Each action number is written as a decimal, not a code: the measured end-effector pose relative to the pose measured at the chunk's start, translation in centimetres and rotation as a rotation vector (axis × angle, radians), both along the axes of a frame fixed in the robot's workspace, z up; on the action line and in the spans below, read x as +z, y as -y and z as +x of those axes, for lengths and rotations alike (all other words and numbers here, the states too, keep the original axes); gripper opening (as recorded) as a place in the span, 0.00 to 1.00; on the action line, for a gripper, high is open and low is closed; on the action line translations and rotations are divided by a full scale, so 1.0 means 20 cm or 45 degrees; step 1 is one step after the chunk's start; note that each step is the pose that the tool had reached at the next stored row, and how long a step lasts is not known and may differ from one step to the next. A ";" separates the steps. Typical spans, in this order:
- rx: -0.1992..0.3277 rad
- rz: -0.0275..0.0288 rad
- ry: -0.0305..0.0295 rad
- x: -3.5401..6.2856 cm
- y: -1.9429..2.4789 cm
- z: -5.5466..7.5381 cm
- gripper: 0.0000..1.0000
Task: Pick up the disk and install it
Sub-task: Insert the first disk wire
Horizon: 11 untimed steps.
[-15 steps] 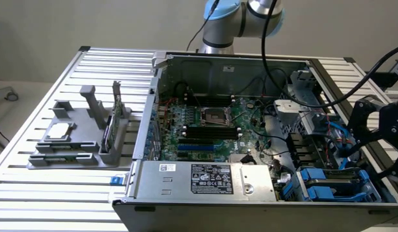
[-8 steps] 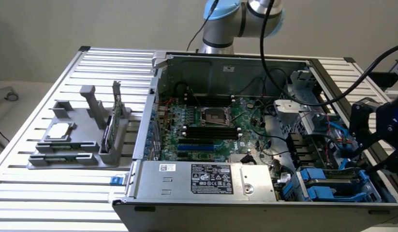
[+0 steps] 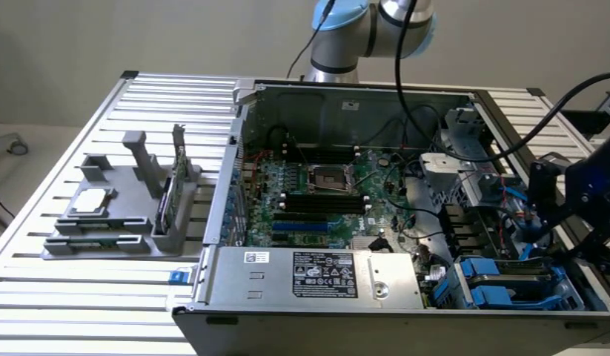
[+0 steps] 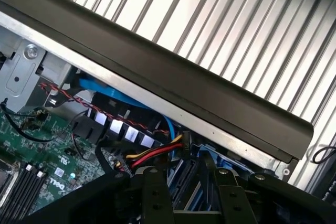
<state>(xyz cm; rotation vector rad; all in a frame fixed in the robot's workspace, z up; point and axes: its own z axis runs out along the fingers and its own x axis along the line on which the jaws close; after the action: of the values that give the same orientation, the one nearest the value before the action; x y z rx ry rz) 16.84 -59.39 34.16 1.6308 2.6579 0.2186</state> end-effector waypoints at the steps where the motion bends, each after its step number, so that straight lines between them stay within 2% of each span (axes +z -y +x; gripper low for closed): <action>1: 0.000 0.0001 0.0000 -0.004 -0.003 0.00 0.37; 7: 0.000 0.0022 0.0001 -0.012 -0.015 0.00 0.37; 11: 0.000 0.0095 -0.0002 -0.014 -0.021 0.00 0.37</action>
<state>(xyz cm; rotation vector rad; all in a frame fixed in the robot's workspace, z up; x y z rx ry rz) 16.84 -58.97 33.88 1.6331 2.6603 0.2287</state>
